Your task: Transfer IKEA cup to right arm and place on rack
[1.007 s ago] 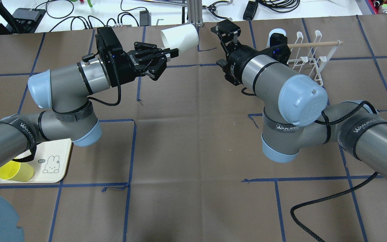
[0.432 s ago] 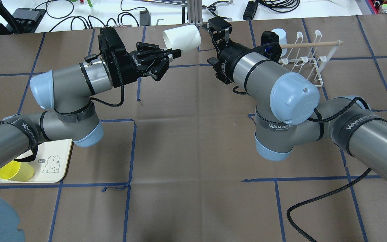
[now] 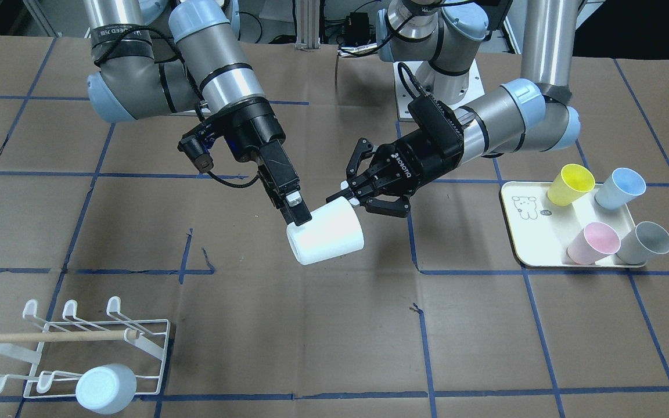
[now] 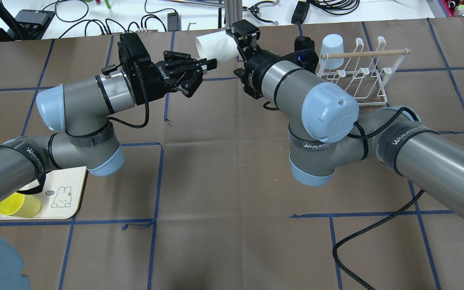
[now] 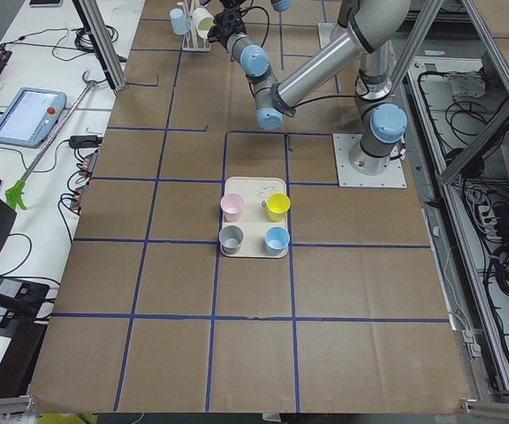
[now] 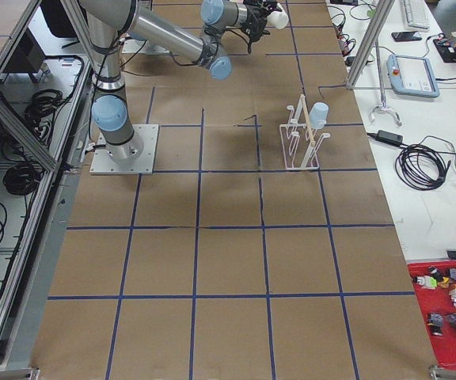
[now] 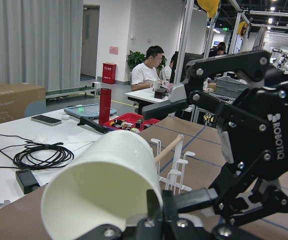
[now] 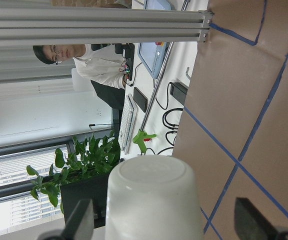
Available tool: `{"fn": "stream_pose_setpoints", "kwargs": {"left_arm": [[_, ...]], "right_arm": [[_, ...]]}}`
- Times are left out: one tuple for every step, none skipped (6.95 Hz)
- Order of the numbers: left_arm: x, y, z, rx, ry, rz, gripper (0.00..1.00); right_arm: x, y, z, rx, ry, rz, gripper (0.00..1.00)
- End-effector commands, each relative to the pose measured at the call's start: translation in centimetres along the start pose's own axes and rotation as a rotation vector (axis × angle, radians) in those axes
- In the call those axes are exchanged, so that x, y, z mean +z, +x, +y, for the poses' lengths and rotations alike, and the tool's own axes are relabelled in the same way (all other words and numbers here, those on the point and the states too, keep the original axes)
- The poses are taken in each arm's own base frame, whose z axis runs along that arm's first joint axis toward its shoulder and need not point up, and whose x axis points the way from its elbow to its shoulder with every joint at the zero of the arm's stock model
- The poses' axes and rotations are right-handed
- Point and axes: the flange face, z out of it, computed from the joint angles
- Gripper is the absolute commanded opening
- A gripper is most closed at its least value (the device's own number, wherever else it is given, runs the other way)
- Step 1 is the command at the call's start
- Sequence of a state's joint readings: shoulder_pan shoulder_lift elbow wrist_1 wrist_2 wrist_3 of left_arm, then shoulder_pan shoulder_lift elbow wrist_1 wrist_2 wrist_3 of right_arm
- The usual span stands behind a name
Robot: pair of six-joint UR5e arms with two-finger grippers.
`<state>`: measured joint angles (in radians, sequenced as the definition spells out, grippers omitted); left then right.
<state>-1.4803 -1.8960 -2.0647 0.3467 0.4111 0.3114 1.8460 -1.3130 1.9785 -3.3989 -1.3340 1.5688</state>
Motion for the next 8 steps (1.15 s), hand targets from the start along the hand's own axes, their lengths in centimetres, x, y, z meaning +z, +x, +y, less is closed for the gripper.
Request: {"fn": "stream_pose_setpoints", "kwargs": {"left_arm": [[-0.1, 0.0, -0.1, 0.001, 0.001, -0.002, 0.06], [0.0, 0.0, -0.1, 0.001, 0.001, 0.000, 0.06], [0.0, 0.0, -0.1, 0.001, 0.001, 0.000, 0.06], [0.0, 0.0, -0.1, 0.001, 0.001, 0.000, 0.07], [0.0, 0.0, -0.1, 0.001, 0.001, 0.000, 0.07], [-0.1, 0.0, -0.1, 0.003, 0.001, -0.002, 0.07], [0.0, 0.1, -0.1, 0.003, 0.001, -0.002, 0.07], [0.0, 0.1, -0.1, 0.001, 0.001, -0.002, 0.08]], "right_arm": [[1.2, -0.9, 0.1, 0.001, -0.004, -0.013, 0.99], [1.9, -0.7, -0.1, 0.002, -0.006, -0.008, 0.99], [2.3, -0.4, -0.1, 0.003, -0.007, -0.004, 0.99], [2.6, -0.4, -0.2, 0.009, -0.007, -0.002, 0.99], [2.7, -0.6, -0.2, 0.010, -0.007, -0.007, 0.99], [2.9, -0.6, -0.3, 0.010, -0.007, -0.005, 0.99], [2.9, -0.6, -0.3, 0.010, -0.007, -0.004, 0.99], [2.9, -0.6, -0.2, 0.010, -0.009, -0.004, 0.98]]}}
